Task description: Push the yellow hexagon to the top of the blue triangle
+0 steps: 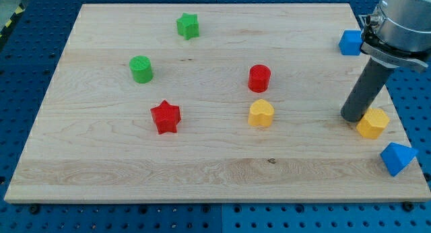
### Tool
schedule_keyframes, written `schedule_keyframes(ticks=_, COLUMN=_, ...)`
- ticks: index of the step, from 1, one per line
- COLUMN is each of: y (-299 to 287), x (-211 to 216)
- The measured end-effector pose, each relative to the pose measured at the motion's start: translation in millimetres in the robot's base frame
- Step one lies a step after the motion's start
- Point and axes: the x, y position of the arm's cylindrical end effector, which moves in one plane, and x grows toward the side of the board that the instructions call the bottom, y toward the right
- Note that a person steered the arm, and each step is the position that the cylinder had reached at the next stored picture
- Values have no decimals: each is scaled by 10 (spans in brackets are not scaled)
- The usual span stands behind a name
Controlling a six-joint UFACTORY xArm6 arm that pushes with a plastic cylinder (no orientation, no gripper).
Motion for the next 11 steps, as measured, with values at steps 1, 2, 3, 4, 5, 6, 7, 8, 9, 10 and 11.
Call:
schedule_keyframes(ticks=1, y=26, x=1)
schedule_keyframes(ticks=2, y=40, x=62)
schedule_keyframes(ticks=3, y=53, x=-153)
schedule_keyframes(ticks=4, y=166, x=-139)
schedule_keyframes(ticks=5, y=226, x=-81)
schedule_keyframes(ticks=6, y=254, x=32)
schedule_keyframes(ticks=7, y=269, x=116)
schedule_keyframes(ticks=8, y=-23, x=-26)
schedule_keyframes(ticks=9, y=-227, x=-106)
schedule_keyframes(ticks=10, y=-605, x=-213)
schedule_keyframes(ticks=11, y=-731, x=-144)
